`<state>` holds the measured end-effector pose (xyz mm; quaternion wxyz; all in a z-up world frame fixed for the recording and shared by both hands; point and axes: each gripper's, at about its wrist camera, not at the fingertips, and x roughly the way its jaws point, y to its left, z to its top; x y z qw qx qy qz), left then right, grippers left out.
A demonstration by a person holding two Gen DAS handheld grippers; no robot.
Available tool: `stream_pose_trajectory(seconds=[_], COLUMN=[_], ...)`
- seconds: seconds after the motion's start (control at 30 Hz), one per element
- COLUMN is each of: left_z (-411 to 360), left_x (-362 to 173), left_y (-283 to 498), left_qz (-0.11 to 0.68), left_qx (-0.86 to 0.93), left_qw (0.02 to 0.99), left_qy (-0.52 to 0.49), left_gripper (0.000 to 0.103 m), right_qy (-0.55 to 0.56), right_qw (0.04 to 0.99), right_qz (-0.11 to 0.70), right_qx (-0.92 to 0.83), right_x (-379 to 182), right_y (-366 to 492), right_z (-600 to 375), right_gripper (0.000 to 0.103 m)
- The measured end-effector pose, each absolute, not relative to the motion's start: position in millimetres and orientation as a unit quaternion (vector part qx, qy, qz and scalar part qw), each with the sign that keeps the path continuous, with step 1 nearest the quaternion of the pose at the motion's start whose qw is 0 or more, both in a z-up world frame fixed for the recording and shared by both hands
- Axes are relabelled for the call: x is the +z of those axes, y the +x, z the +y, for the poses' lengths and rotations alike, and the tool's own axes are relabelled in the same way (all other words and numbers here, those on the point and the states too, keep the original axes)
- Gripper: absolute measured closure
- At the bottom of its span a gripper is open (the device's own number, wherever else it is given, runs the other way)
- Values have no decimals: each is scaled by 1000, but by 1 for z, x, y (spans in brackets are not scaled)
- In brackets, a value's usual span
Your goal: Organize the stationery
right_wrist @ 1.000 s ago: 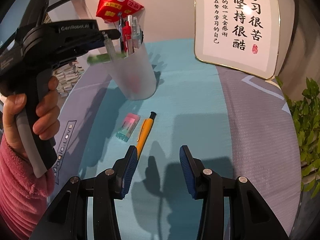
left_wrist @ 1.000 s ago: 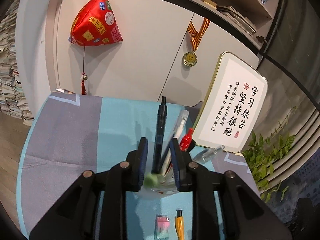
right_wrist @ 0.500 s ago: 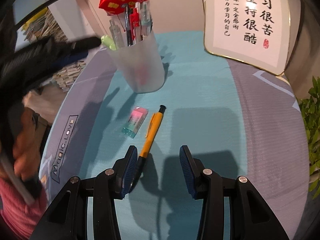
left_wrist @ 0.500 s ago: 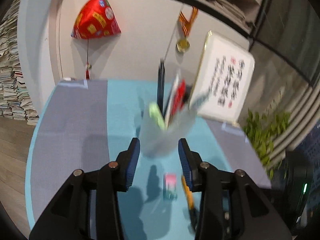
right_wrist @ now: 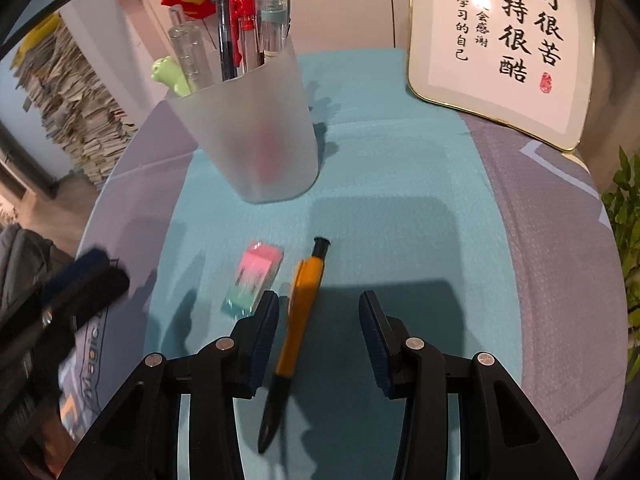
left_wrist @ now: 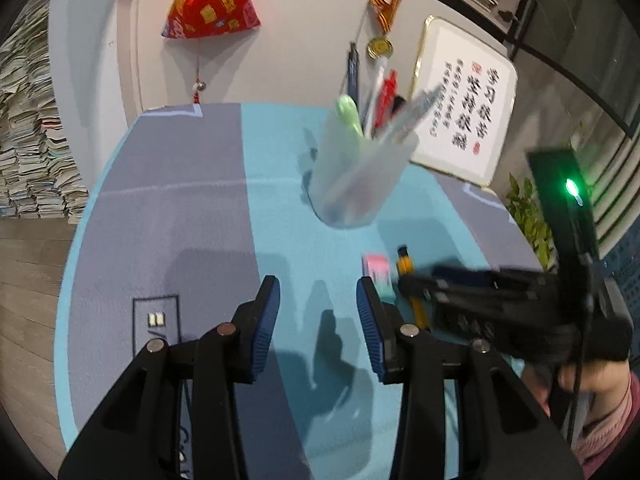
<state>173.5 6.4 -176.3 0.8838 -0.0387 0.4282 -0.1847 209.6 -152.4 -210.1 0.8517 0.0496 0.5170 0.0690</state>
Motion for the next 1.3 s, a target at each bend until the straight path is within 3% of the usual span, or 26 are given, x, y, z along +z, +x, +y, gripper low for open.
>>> stream_pose_trajectory(seconds=[0.17,0.63,0.67,0.7,1.3], left_z=[-12,-75,-74,-73,-46], left_x=[-185,-212,-212,-212,-149], left_y=[169,199,198,198,164], left_qz=[440,466,466,467,395], left_qx=[-212,-211,-207,-205,-190], left_qw=[873,858,859,859,898], left_qy=[-13,43,46,47,43], left_gripper=[65,66,79,85,85], right_qy=[29,84,85,86,99], right_qw=[857,879,881,882,893], right_qz=[511,465,461,459,430], right_qx=[59,61,62,63,89], right_x=[-210,-170,-169,-167,-152], right_y=[213,161,160,159,156], right_z=[-151,-215,-215,-216,-208], right_gripper=[87,88,88,88,88])
